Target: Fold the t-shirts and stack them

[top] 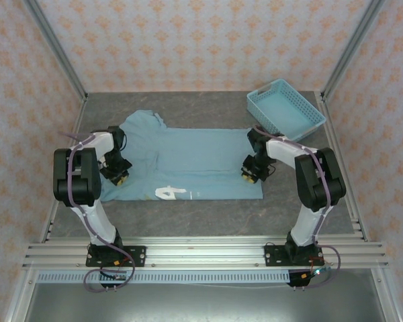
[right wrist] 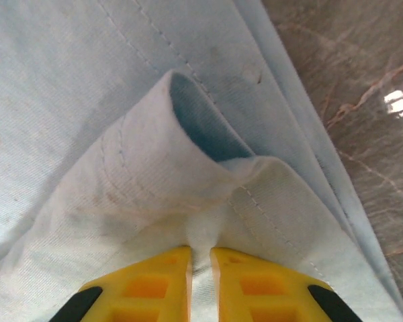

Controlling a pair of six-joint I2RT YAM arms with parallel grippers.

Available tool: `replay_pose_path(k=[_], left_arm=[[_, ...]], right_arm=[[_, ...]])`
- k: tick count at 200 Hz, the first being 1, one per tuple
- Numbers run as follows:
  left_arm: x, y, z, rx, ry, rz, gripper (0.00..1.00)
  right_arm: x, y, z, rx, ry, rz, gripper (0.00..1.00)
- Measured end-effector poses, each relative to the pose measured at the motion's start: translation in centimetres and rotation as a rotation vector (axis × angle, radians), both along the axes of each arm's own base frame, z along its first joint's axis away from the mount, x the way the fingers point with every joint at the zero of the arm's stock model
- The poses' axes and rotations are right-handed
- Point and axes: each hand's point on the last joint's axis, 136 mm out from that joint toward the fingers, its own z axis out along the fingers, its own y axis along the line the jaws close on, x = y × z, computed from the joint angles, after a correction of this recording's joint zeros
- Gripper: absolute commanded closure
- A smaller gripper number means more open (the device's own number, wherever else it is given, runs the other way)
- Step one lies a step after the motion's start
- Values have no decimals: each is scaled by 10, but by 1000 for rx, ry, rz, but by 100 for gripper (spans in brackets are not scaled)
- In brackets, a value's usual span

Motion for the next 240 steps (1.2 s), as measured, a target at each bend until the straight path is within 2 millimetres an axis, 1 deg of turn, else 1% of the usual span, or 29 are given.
replay_pose_path(k=[18, 35, 51, 62, 76, 90, 112, 126, 140, 153, 167, 187, 201, 213, 223, 240], left_arm=[[-14, 3, 1, 23, 15, -4, 84], [-27, 2, 1, 26, 29, -7, 83], [-37, 1, 3, 25, 34, -17, 76], [-40, 1, 5, 23, 32, -38, 72], [-37, 2, 8, 27, 25, -67, 71], [-31, 6, 13, 42, 16, -104, 71], [-17, 12, 23, 72, -13, -147, 70], [-13, 13, 28, 85, -21, -167, 69], [-12, 5, 35, 88, -34, -197, 69], [-11, -7, 44, 80, -59, -222, 69], [-4, -26, 54, 49, -105, -233, 69], [8, -52, 58, -13, -153, -224, 70], [16, -67, 53, -53, -160, -207, 71], [25, -76, 43, -80, -152, -188, 72], [30, -79, 32, -93, -135, -170, 72], [34, -79, 16, -91, -99, -152, 72]], right_arm=[[-9, -3, -1, -12, 8, 39, 84], [-23, -10, -1, -30, 24, 65, 84], [-37, -19, -1, -63, 43, 78, 84], [-45, -27, -2, -93, 58, 81, 84], [-53, -37, -2, -130, 80, 77, 84], [-56, -45, -2, -164, 94, 77, 83], [-57, -50, -2, -191, 96, 87, 80], [-57, -51, -1, -196, 91, 93, 77], [-56, -53, 2, -203, 80, 99, 74], [-52, -52, 9, -200, 51, 98, 71], [-46, -50, 20, -186, 6, 93, 69], [-34, -42, 35, -144, -60, 86, 68], [-25, -34, 40, -111, -91, 83, 69], [-19, -27, 40, -85, -96, 79, 69], [-15, -21, 37, -69, -93, 80, 69], [-8, -12, 28, -53, -76, 80, 69]])
